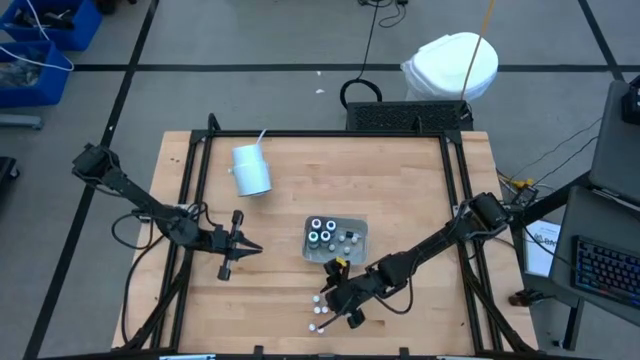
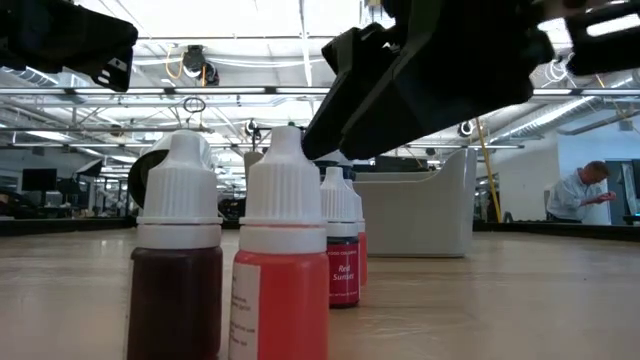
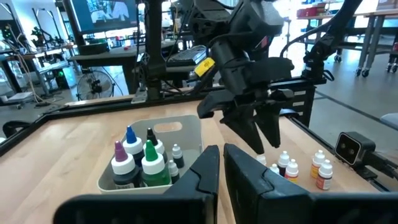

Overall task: Pick & Place food coloring
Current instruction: Put the top small orange food coloring bottle into the bin

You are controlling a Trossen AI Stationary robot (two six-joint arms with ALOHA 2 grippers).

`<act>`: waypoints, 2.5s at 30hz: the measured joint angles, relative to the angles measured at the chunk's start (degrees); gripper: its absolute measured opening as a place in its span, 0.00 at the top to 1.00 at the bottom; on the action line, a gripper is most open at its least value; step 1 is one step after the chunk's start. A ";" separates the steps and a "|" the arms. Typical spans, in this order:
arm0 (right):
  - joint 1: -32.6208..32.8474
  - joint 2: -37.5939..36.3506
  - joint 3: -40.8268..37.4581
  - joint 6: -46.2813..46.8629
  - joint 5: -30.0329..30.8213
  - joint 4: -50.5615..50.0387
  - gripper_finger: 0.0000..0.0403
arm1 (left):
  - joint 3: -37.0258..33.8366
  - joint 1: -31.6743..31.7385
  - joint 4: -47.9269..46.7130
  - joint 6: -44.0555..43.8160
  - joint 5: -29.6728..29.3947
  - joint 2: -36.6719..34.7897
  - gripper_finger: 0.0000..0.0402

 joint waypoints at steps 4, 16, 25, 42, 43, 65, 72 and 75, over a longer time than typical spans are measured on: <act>0.05 0.01 -2.19 -0.91 -1.81 2.11 0.56 | 0.00 0.00 0.00 -0.04 0.00 0.00 0.92; -0.33 -0.04 -2.95 -1.44 -1.68 3.58 0.57 | 0.00 0.00 -0.20 0.02 -0.02 0.00 0.92; -1.11 0.02 -3.38 0.00 -3.07 3.62 0.59 | 0.00 0.00 -0.20 0.02 -0.02 0.00 0.92; -1.56 0.13 -4.46 -0.28 -4.58 5.51 0.59 | 0.00 0.00 -0.22 0.12 -0.02 -0.02 0.92; -1.56 0.13 -4.46 -0.32 -4.57 5.50 0.59 | 0.00 0.00 -0.22 0.13 -0.02 -0.01 0.92; -2.63 1.75 -4.44 -1.36 -4.91 6.68 0.60 | 0.00 0.00 -1.59 0.09 -2.13 -0.02 0.92; -2.67 1.75 -4.44 -1.31 -6.52 6.58 0.71 | 0.00 0.00 -1.54 -0.20 -2.45 -0.02 0.92; -2.71 1.75 -4.44 -1.31 -7.61 6.57 0.77 | 0.00 0.00 -1.53 -0.02 -2.45 -0.02 0.92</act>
